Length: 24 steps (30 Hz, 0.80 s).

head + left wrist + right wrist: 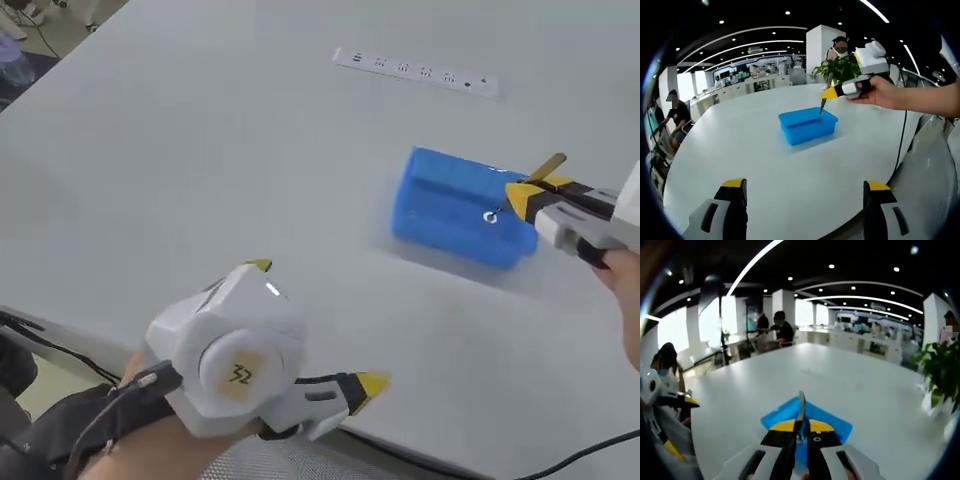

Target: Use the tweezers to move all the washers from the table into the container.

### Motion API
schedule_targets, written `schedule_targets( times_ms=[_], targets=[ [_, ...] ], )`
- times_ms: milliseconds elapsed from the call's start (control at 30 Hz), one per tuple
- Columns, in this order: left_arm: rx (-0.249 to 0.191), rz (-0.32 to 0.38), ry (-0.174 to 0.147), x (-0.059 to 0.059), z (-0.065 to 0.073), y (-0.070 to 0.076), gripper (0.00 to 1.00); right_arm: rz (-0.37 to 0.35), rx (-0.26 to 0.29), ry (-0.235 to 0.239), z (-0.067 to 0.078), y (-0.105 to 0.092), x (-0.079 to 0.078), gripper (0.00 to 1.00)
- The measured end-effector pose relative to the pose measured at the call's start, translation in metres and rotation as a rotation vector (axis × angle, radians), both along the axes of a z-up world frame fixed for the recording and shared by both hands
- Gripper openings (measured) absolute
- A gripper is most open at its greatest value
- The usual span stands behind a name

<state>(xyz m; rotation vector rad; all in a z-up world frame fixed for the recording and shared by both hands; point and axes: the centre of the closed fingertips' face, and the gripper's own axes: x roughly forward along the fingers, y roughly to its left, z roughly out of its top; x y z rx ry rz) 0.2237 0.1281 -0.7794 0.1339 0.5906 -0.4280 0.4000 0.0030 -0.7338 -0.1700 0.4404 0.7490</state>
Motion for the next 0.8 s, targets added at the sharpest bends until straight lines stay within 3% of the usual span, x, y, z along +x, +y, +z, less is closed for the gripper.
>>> schedule_targets(
  times_ms=[133, 333, 433, 600, 800],
  targets=[
    [-0.070, 0.027, -0.019, 0.003, 0.008, -0.001, 1.00, 0.000, -0.013, 0.011, -0.008, 0.002, 0.005, 0.04],
    [-0.048, 0.025, -0.022, 0.003, 0.006, -0.001, 1.00, 0.011, -0.035, 0.037, -0.023, 0.007, 0.010, 0.04],
    [-0.013, 0.020, -0.024, 0.002, 0.004, 0.000, 1.00, 0.022, -0.047, 0.056, -0.033, 0.011, 0.011, 0.04],
    [-0.011, 0.013, -0.025, 0.001, 0.005, -0.002, 1.00, 0.042, -0.066, 0.081, -0.050, 0.017, 0.013, 0.04],
    [0.001, 0.014, -0.028, 0.000, 0.005, -0.001, 0.99, 0.047, -0.081, 0.101, -0.058, 0.016, 0.017, 0.04]
  ],
)
